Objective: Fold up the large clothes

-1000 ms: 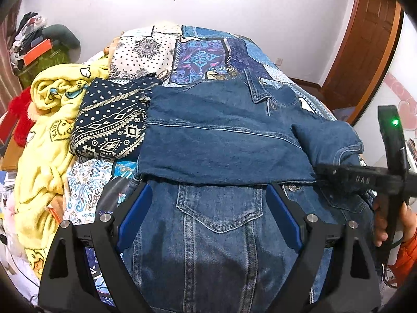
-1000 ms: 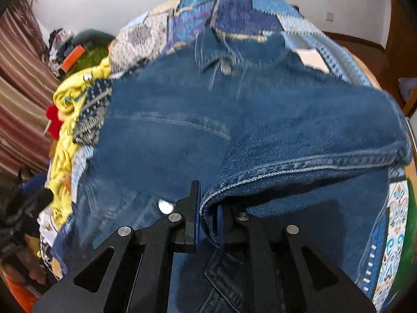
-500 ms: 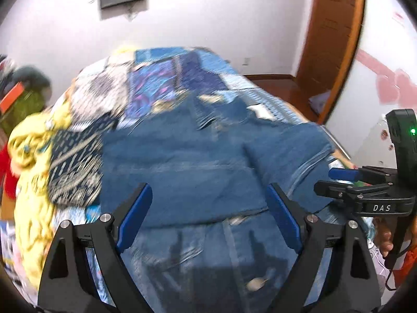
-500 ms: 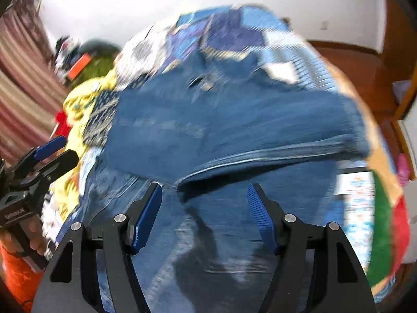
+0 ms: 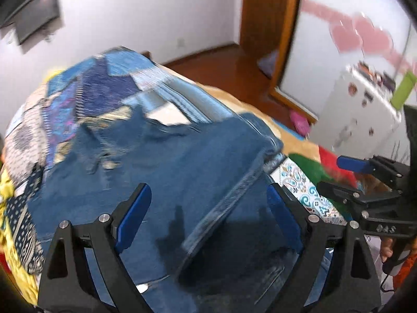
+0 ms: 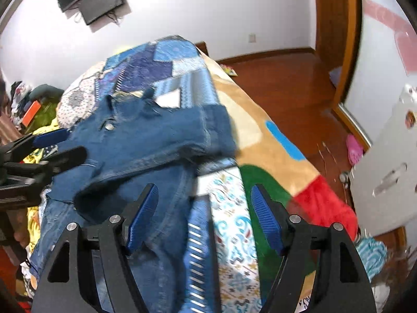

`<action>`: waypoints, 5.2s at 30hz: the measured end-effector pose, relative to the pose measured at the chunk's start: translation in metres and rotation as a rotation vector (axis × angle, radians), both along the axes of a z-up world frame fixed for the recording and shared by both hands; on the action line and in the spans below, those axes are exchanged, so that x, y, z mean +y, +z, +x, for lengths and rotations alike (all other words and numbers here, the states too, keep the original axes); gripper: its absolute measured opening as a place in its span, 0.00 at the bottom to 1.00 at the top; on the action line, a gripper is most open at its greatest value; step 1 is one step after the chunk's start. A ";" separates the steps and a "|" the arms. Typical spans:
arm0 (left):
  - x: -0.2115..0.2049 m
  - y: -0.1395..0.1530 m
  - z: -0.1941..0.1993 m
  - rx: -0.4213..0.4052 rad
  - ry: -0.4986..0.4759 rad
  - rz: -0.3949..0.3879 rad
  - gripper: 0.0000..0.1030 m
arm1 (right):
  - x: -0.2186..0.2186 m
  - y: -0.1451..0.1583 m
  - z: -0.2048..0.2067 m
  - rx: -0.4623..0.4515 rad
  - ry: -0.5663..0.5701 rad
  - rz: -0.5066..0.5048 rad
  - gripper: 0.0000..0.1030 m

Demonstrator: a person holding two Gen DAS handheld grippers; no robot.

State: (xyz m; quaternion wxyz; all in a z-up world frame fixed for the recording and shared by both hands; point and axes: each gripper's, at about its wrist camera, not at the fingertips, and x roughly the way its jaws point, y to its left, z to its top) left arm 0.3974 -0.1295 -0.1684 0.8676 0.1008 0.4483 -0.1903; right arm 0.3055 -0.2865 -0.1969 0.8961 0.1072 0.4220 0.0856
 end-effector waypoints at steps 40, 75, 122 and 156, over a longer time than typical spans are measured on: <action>0.208 -0.009 -0.056 -0.039 0.393 -0.106 0.09 | 0.044 -0.037 0.000 0.110 0.090 -0.107 0.69; 0.242 -0.048 -0.010 -0.059 0.544 0.129 0.94 | 0.056 -0.047 -0.001 0.173 0.052 -0.123 0.74; 0.392 -0.106 0.077 0.155 0.604 -0.268 0.48 | 0.045 -0.051 0.121 0.172 0.107 0.079 0.20; 0.360 -0.082 0.068 0.088 0.635 0.058 0.04 | 0.080 -0.031 0.208 0.044 0.135 -0.393 0.55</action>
